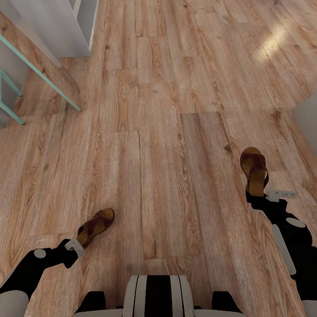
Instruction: Pick up the two gym shoes and the two sandals from the corridor floor and place them onto the hallstand (shoe rack) in the corridor, making sure they are on the rack and not on the floor. Arrange them so the two gym shoes are next to each other and the two sandals are next to each other.
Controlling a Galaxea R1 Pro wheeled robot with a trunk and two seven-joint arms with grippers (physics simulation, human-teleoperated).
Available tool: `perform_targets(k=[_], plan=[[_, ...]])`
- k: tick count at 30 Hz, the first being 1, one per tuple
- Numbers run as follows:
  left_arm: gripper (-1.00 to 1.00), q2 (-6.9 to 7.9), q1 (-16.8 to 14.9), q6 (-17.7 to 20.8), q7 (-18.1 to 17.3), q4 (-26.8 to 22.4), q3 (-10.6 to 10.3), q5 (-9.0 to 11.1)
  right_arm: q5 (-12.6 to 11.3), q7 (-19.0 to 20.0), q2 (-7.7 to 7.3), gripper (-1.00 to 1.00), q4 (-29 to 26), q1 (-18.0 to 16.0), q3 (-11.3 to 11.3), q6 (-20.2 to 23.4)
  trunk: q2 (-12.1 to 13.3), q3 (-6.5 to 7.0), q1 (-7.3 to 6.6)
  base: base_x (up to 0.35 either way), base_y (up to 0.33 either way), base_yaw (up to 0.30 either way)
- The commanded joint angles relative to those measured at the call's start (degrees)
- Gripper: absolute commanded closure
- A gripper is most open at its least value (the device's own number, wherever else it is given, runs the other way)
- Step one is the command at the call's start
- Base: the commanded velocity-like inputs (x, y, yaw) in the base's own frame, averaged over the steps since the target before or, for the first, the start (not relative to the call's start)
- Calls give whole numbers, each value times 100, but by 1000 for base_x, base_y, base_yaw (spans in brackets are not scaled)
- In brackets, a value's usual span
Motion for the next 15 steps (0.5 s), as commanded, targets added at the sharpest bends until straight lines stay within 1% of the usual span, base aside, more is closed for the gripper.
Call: perform_targets(k=[1, 2, 15], plan=[[100, -4, -7, -49, -27, -6, 25, -70, -80, -53, -3, 100, -8, -2, 6, 26, -1, -3, -1, 0, 0, 0], [100, -3, -11, -49, -29, -6, 25, -70, -78, -54, -3, 100, -9, -2, 6, 26, -1, -3, -1, 0, 0, 0], [100, -10, -43, -27, -24, -6, 34, -70, -80, -48, 4, 100, -27, -1, 14, 19, 16, 285, -34, 0, 0, 0]])
